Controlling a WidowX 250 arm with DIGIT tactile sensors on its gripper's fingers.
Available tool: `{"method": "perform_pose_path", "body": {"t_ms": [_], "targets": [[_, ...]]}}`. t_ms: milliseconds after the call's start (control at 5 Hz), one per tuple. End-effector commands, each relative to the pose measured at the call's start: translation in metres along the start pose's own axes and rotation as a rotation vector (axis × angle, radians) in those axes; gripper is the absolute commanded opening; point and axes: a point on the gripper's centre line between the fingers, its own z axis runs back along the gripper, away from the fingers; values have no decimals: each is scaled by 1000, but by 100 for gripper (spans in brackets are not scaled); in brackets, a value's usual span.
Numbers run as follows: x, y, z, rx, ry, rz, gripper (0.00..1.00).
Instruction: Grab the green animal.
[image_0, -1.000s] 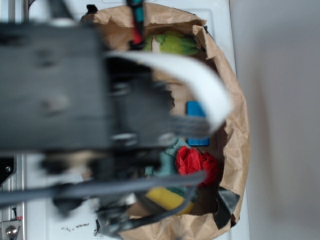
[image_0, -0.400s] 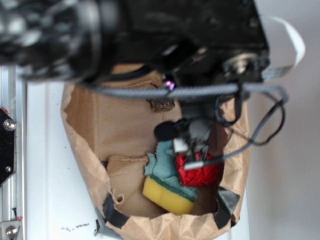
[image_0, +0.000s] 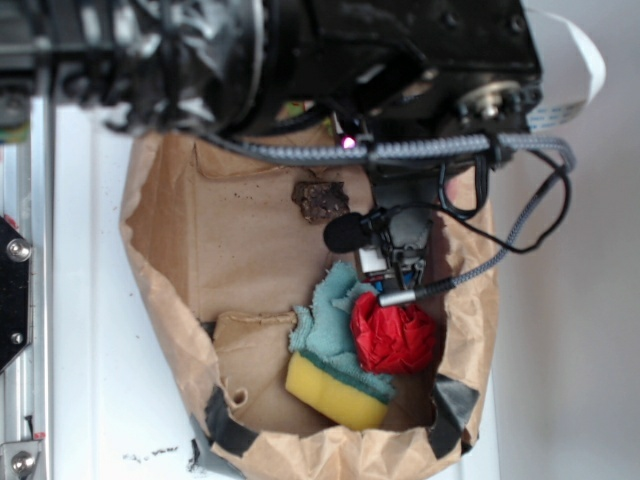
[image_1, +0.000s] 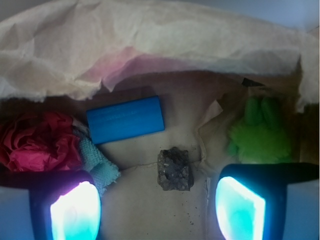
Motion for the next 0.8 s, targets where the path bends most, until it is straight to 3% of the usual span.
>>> {"method": "perform_pose_path", "body": {"t_ms": [0,200,400,600], "targets": [[6,5,11,7,-38,13,100],[6,5,11,7,-38,13,100],[1,14,-6,53,-20,53,100],[-9,27,-23,114,-79,-20,100]]}}
